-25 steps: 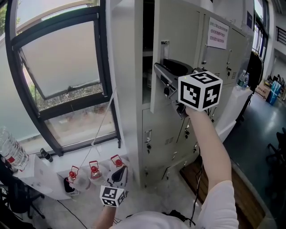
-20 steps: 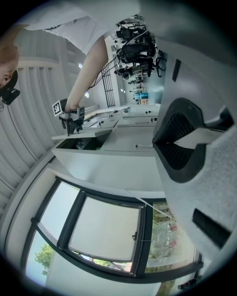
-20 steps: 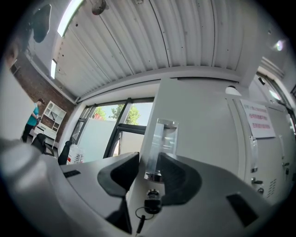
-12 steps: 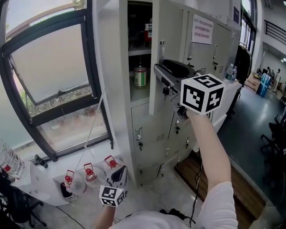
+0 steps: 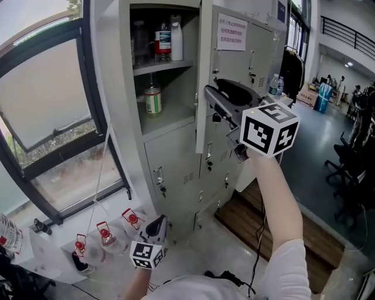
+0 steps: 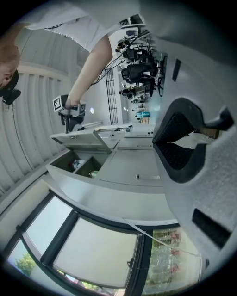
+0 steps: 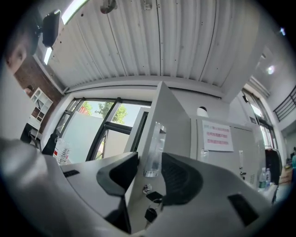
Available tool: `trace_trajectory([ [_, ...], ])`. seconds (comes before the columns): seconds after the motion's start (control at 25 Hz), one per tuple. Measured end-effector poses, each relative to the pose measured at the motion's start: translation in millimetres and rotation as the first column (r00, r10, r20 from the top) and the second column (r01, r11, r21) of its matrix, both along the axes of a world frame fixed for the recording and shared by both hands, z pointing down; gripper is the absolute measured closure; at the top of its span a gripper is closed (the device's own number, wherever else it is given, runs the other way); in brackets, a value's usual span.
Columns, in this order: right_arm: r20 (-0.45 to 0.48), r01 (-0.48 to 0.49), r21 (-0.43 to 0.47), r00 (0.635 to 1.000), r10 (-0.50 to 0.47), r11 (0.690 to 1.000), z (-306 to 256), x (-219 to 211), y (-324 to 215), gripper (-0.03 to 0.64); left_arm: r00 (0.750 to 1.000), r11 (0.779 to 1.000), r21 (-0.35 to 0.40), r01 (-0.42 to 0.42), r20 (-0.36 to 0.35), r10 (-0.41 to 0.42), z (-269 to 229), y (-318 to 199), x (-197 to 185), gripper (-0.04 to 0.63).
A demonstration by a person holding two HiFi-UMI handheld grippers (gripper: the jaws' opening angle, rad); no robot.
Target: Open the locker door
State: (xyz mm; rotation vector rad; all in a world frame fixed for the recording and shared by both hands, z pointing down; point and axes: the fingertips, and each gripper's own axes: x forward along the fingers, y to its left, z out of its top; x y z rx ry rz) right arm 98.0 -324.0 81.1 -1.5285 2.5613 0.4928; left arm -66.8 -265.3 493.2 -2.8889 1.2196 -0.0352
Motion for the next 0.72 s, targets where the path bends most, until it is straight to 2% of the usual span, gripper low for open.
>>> trace_trajectory([
  [0.2,0.028,-0.078,-0.002,0.997,0.078,0.997,1.6,43.4,12.4,0.466,0.998,0.998,0.012,-0.060,0.003,0.060,-2.6,2.2,28.2,0.588],
  [0.32,0.058,-0.128,-0.008,0.990,0.129,0.992,3.9,69.3,17.0,0.507,0.997,0.997,0.019,-0.078,0.002,0.078,-3.8,2.1,40.4,0.588],
  [0.48,0.083,-0.233,-0.009,0.969,0.233,0.973,5.6,109.1,18.1,0.577,0.994,0.994,0.019,-0.108,0.006,0.108,-4.9,2.8,58.7,0.587],
  [0.6,0.096,-0.305,-0.005,0.948,0.304,0.952,8.3,137.8,18.8,0.597,0.992,0.991,0.018,-0.130,0.009,0.130,-5.1,4.5,70.8,0.586],
  [0.72,0.112,-0.329,-0.013,0.938,0.328,0.944,12.9,158.2,17.3,0.600,0.990,0.990,0.012,-0.142,0.013,0.142,-3.4,3.8,79.3,0.586],
])
